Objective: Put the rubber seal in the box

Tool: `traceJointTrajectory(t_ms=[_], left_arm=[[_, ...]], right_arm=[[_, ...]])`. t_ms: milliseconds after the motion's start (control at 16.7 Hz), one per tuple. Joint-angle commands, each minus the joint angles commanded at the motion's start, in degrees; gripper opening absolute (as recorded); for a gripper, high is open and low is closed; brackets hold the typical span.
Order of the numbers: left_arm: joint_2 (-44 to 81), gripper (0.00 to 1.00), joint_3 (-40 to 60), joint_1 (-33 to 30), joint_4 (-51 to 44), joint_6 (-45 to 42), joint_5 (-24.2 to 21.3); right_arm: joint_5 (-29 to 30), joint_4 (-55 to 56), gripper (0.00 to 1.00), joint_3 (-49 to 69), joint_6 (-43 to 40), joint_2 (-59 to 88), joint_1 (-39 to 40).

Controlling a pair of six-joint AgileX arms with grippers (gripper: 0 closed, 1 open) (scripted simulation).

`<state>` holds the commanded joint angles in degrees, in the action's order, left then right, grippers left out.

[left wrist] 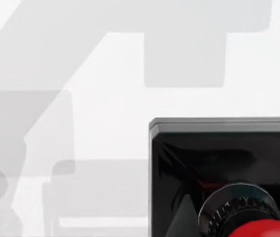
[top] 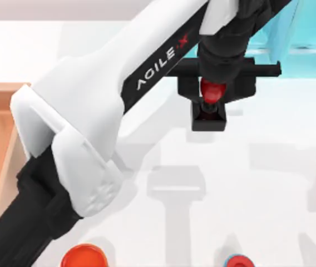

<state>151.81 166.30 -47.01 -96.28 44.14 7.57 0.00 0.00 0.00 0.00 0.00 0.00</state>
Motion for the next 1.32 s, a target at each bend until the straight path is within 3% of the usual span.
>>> traceJointTrajectory(t_ms=[240,480,1320], left_arm=[[-1.67,0.00,-1.76,1.39,0.82,-1.57,-0.24],[-8.68,0.00,-11.37,8.98,3.83,-9.13,-1.60],[-51.83,0.00,-72.62,56.48,22.22,-54.77,-10.39]], right_arm=[[0.00,0.00,1.00,0.00,0.00,0.00,0.00],[0.00,0.00,1.00,0.00,0.00,0.00,0.00],[0.00,0.00,1.00,0.00,0.00,0.00,0.00]])
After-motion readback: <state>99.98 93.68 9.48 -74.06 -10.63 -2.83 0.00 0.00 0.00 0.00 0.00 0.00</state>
